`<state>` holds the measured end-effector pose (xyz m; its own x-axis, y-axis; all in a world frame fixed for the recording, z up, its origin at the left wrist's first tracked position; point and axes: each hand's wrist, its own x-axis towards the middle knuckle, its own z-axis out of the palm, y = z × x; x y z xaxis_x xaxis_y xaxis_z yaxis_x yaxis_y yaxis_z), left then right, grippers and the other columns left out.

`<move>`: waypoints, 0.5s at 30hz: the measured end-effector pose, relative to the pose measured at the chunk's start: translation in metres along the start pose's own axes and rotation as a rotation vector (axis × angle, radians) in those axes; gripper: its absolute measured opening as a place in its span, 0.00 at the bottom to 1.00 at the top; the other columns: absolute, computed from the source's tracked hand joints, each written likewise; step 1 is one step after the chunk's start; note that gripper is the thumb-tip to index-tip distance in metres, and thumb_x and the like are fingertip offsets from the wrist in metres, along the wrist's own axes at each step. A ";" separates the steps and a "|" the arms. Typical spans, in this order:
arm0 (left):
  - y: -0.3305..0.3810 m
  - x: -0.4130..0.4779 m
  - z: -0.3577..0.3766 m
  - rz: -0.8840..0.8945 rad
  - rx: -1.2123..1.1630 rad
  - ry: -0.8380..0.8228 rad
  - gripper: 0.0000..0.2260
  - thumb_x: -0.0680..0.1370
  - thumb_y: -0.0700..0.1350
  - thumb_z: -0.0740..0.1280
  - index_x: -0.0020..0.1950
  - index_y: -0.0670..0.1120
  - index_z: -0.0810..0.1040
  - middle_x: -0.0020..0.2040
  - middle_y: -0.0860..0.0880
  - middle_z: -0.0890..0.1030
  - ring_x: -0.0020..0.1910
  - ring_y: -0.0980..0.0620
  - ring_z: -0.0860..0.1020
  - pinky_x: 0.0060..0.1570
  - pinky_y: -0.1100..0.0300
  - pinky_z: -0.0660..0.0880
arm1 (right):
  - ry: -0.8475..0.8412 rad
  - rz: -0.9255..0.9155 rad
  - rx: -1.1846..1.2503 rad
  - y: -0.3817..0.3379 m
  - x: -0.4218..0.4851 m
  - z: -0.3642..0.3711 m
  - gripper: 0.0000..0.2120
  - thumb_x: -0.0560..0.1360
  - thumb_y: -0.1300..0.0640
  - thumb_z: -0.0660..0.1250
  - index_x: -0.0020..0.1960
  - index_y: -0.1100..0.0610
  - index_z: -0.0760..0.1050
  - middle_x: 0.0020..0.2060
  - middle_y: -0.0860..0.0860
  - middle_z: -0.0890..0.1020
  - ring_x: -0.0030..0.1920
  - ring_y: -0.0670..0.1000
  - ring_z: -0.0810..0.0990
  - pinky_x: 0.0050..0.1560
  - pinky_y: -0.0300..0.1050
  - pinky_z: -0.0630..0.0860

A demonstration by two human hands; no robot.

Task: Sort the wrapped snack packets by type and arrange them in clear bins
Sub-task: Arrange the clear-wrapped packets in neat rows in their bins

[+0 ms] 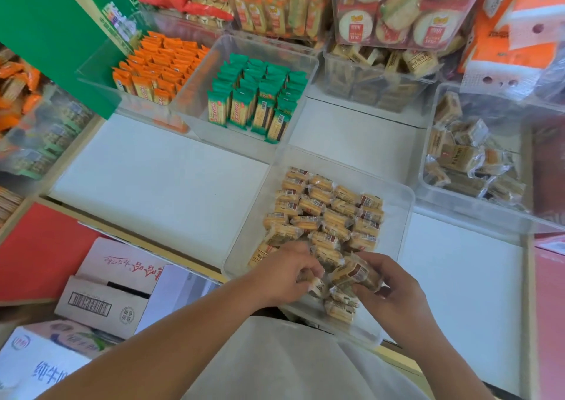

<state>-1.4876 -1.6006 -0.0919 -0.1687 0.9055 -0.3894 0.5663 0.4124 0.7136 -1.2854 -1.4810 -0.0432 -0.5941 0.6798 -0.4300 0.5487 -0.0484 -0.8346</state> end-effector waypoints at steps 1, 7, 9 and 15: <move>0.003 0.002 0.003 0.023 0.069 -0.011 0.11 0.76 0.46 0.76 0.57 0.53 0.83 0.53 0.57 0.71 0.52 0.59 0.72 0.50 0.63 0.71 | -0.027 -0.011 -0.021 -0.001 -0.002 0.001 0.24 0.72 0.69 0.74 0.57 0.42 0.80 0.45 0.37 0.84 0.39 0.44 0.81 0.42 0.31 0.75; 0.003 0.008 0.008 -0.067 0.160 0.080 0.27 0.70 0.49 0.81 0.65 0.53 0.74 0.64 0.54 0.71 0.64 0.53 0.73 0.63 0.58 0.74 | 0.007 0.018 0.005 0.001 -0.011 0.002 0.24 0.72 0.68 0.75 0.56 0.41 0.80 0.44 0.36 0.84 0.39 0.45 0.83 0.40 0.30 0.75; -0.003 0.009 0.004 -0.172 0.216 0.064 0.36 0.70 0.52 0.80 0.74 0.53 0.67 0.71 0.52 0.69 0.67 0.50 0.72 0.65 0.56 0.74 | 0.039 0.037 0.032 0.004 -0.014 -0.001 0.23 0.71 0.69 0.75 0.55 0.42 0.81 0.43 0.36 0.84 0.40 0.45 0.83 0.39 0.30 0.75; -0.006 0.024 0.009 -0.391 0.037 -0.142 0.24 0.74 0.51 0.75 0.68 0.50 0.73 0.57 0.52 0.81 0.53 0.52 0.80 0.58 0.52 0.79 | 0.021 0.044 0.068 0.008 -0.018 -0.001 0.23 0.72 0.68 0.75 0.56 0.43 0.81 0.45 0.41 0.85 0.40 0.46 0.83 0.38 0.34 0.76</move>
<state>-1.4875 -1.5823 -0.1103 -0.2652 0.6575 -0.7052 0.5105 0.7162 0.4758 -1.2696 -1.4929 -0.0414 -0.5579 0.6908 -0.4598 0.5322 -0.1273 -0.8370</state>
